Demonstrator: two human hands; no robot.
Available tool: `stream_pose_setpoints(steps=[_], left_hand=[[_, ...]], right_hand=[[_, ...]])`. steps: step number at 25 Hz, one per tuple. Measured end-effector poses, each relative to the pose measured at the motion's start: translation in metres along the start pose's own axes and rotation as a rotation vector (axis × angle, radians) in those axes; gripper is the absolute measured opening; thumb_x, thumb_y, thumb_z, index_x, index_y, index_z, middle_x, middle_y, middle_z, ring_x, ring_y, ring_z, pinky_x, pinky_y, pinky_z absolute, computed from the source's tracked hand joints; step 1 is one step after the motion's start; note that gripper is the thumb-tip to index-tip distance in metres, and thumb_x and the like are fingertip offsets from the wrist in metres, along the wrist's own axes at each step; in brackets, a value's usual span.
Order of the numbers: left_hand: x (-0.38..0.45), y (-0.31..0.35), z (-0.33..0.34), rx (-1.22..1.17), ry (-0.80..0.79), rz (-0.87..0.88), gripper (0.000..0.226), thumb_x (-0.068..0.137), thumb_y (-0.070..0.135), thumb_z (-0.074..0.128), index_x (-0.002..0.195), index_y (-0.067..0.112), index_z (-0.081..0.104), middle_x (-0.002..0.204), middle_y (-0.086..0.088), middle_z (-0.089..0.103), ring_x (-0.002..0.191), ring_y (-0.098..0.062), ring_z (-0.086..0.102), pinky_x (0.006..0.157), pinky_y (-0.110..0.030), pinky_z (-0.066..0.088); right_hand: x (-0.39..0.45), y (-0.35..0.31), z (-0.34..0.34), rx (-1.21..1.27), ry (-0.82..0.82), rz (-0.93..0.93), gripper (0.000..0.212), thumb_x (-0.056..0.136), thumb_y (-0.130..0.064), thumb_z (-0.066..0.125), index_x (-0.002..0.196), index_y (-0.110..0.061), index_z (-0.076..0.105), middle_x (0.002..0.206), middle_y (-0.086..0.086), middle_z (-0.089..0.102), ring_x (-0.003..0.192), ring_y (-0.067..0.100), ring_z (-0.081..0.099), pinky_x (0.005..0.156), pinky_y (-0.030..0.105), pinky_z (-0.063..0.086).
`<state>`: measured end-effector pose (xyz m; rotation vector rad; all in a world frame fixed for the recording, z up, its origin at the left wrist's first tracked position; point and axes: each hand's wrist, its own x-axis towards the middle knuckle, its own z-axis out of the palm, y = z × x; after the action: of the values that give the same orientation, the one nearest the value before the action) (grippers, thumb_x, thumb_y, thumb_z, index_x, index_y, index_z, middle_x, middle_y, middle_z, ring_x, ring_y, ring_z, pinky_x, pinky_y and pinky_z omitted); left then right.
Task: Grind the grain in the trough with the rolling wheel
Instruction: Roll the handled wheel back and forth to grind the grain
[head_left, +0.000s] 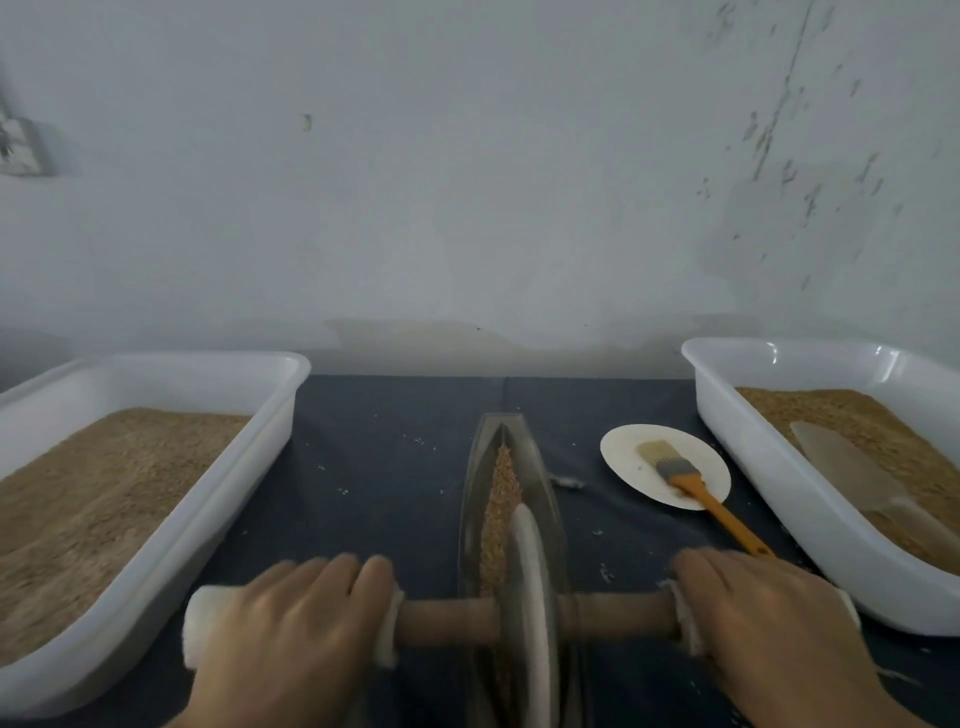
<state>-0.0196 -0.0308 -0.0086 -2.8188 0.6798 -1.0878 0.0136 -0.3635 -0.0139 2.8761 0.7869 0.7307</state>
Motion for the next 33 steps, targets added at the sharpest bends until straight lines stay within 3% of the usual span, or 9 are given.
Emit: stream_pose_setpoints(steps=[4,6,9,13,18,21,24,28,33], left_hand=[[0.047,-0.013,0.026,0.127,-0.323,-0.107,0.025,0.065,0.028,0.075,0.073,0.023,0.052,0.064,0.006,0.057,0.052,-0.016,0.057,0.048,-0.028,0.036],[0.089,-0.027,0.053,0.2,-0.409,-0.236,0.019,0.082,0.029,0.064,0.089,0.024,0.047,0.088,0.005,0.064,0.076,-0.019,0.063,0.061,-0.031,0.043],[0.118,-0.035,0.073,0.186,-0.349,-0.271,0.017,0.089,0.027,0.056,0.088,0.023,0.039,0.093,0.004,0.064,0.08,-0.021,0.062,0.061,-0.032,0.036],[0.052,-0.02,0.045,0.076,-0.277,-0.139,0.04,0.057,0.025,0.084,0.075,0.021,0.048,0.066,0.004,0.059,0.053,-0.019,0.057,0.047,-0.027,0.03],[-0.01,-0.009,0.011,-0.068,-0.155,-0.049,0.025,0.053,0.03,0.072,0.062,0.028,0.049,0.053,0.012,0.043,0.04,-0.011,0.046,0.056,-0.011,-0.001],[0.02,-0.015,0.031,0.068,-0.376,-0.118,0.037,0.055,0.035,0.081,0.071,0.029,0.048,0.059,0.01,0.05,0.047,-0.011,0.052,0.042,-0.019,0.022],[0.076,-0.032,0.067,0.143,-0.387,-0.312,0.019,0.085,0.034,0.059,0.084,0.027,0.042,0.082,0.007,0.061,0.066,-0.017,0.056,0.058,-0.03,0.036],[0.088,-0.035,0.069,0.142,-0.418,-0.3,0.02,0.085,0.033,0.058,0.086,0.026,0.04,0.087,0.006,0.063,0.072,-0.018,0.058,0.06,-0.031,0.037],[0.001,-0.005,0.017,-0.049,-0.059,-0.027,0.02,0.063,0.029,0.066,0.065,0.025,0.046,0.054,0.008,0.043,0.042,-0.018,0.047,0.048,-0.026,0.024]], right_hand=[[0.047,0.003,0.021,-0.149,-0.183,0.204,0.046,0.059,-0.026,0.082,0.071,-0.032,0.038,0.056,-0.01,0.04,0.047,0.009,0.037,0.044,0.023,0.021],[0.086,0.016,0.035,-0.191,-0.085,0.28,0.026,0.078,-0.024,0.069,0.077,-0.026,0.043,0.063,-0.006,0.049,0.053,0.015,0.046,0.048,0.028,0.024],[0.113,0.023,0.04,-0.135,-0.134,0.316,0.012,0.09,-0.027,0.058,0.091,-0.019,0.049,0.081,-0.002,0.061,0.068,0.019,0.059,0.054,0.029,0.03],[0.053,0.004,0.019,-0.126,-0.052,0.159,0.022,0.071,-0.012,0.072,0.075,-0.019,0.051,0.06,-0.004,0.05,0.049,0.018,0.049,0.046,0.027,0.028],[-0.002,-0.013,-0.013,-0.11,0.184,-0.051,0.016,0.074,-0.013,0.04,0.063,-0.017,0.05,0.051,0.001,0.044,0.04,0.02,0.042,0.042,0.029,0.032],[0.04,-0.004,0.003,-0.186,-0.042,0.09,0.02,0.064,-0.011,0.072,0.071,-0.018,0.055,0.058,-0.002,0.054,0.047,0.018,0.049,0.044,0.027,0.03],[0.094,0.011,0.021,-0.274,-0.171,0.238,0.016,0.085,-0.024,0.063,0.097,-0.021,0.052,0.083,-0.004,0.063,0.069,0.016,0.058,0.054,0.028,0.038],[0.087,0.006,0.019,-0.283,-0.153,0.233,0.017,0.083,-0.024,0.065,0.094,-0.021,0.052,0.08,-0.004,0.06,0.066,0.017,0.058,0.051,0.029,0.032],[0.0,-0.019,-0.014,-0.094,0.096,0.013,0.043,0.035,-0.016,0.086,0.061,-0.02,0.052,0.048,-0.004,0.046,0.035,0.015,0.041,0.041,0.022,0.024]])
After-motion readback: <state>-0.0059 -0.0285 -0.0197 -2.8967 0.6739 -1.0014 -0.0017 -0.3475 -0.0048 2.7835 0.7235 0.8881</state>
